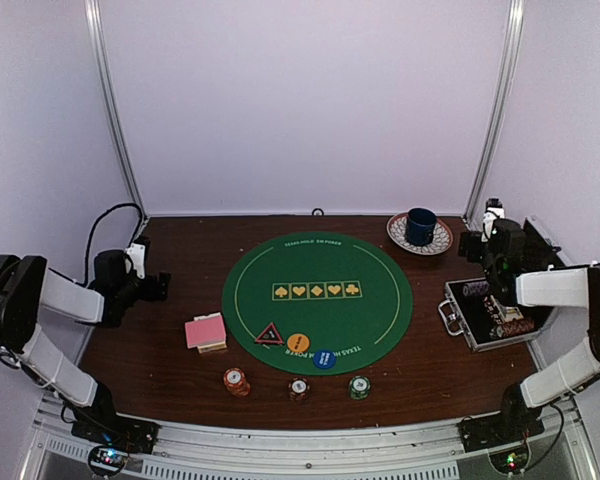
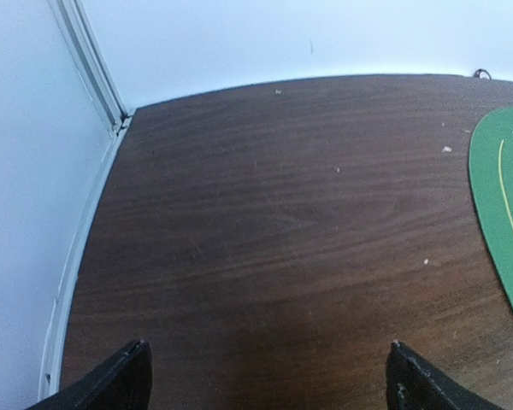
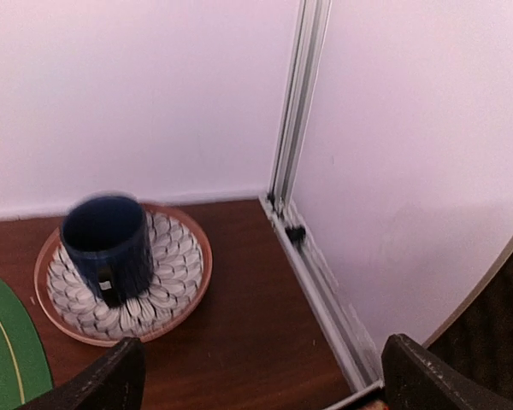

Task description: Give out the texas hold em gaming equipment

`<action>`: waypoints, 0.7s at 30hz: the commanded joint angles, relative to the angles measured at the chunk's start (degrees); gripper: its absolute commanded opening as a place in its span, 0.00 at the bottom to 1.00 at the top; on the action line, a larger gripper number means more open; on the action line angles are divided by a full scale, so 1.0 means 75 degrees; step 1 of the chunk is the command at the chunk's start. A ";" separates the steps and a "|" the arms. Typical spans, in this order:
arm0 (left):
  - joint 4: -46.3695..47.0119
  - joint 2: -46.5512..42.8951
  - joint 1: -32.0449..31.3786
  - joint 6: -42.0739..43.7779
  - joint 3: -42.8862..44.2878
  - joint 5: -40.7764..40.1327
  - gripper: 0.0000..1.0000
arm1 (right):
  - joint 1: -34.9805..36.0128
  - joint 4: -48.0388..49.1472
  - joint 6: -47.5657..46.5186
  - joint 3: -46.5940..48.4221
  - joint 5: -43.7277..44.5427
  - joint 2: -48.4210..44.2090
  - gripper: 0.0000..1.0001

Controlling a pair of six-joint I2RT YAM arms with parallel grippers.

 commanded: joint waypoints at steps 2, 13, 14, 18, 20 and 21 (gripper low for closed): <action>-0.2616 -0.0666 0.0050 0.0235 0.1566 0.0323 0.97 | -0.0037 -0.2388 0.0723 0.0994 -0.0029 -0.1011 1.00; -0.8687 -0.1228 0.0121 0.0349 0.4788 0.0875 0.97 | -0.0071 -0.5669 0.2900 0.3171 -0.0608 -0.1329 0.99; -0.9027 -0.1296 0.0282 0.0366 0.4972 0.0873 0.98 | -0.0072 -0.5679 0.2820 0.3236 -0.1078 -0.1250 0.99; -0.9871 -0.1556 0.0616 0.0341 0.5402 0.1030 0.98 | 0.0261 -0.5810 0.2696 0.3520 -0.2701 -0.0819 0.99; -1.0289 -0.1648 0.0680 0.0461 0.5533 0.1020 0.98 | 0.0859 -0.6316 0.2395 0.3885 -0.2296 -0.0522 0.99; -1.0479 -0.1681 0.0709 0.0563 0.5610 0.1027 0.97 | 0.1183 -0.6619 0.2221 0.4085 -0.2014 -0.0358 0.99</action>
